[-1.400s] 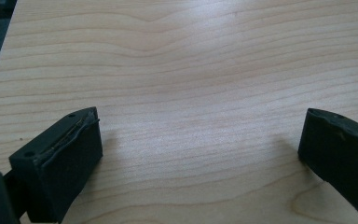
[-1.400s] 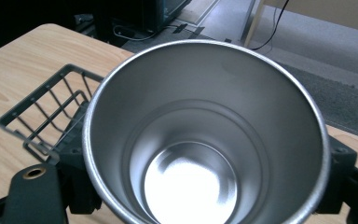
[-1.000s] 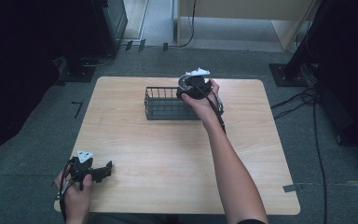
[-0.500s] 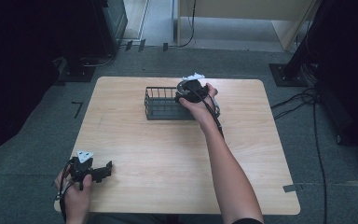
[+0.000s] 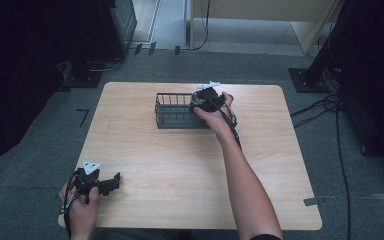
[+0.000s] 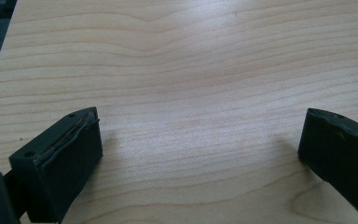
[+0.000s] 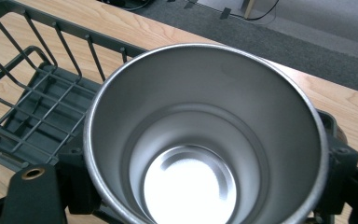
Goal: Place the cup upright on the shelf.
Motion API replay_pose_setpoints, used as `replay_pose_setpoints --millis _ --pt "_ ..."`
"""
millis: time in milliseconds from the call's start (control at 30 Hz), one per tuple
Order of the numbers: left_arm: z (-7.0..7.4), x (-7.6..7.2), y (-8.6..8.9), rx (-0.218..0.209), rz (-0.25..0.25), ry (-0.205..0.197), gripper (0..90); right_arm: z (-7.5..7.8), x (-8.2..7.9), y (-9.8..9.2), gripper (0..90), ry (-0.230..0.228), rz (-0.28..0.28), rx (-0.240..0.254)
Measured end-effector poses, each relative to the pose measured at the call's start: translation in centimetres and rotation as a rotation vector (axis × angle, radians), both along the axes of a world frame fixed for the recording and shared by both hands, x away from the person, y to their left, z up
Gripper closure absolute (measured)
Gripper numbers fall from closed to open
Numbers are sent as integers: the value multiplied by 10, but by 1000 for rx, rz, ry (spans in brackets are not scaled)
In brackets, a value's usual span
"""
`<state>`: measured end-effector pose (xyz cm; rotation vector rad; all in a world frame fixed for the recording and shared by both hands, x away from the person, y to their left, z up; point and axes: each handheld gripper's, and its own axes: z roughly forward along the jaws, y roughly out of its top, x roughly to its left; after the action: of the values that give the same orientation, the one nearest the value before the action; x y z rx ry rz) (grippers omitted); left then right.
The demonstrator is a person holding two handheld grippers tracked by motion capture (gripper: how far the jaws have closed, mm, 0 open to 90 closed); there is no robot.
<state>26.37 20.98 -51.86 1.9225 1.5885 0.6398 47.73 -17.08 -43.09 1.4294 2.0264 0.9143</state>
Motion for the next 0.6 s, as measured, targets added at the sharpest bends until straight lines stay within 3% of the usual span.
replay_pose_setpoints --millis 133,300,600 --pt "0 0 0 0 0 0 0 0 0 -3 166 8 1 8" --pt "0 0 0 1 -1 1 0 3 -1 -7 23 27 -5 42" --pt "0 0 0 0 -1 0 0 11 -11 -18 8 2 26 84"
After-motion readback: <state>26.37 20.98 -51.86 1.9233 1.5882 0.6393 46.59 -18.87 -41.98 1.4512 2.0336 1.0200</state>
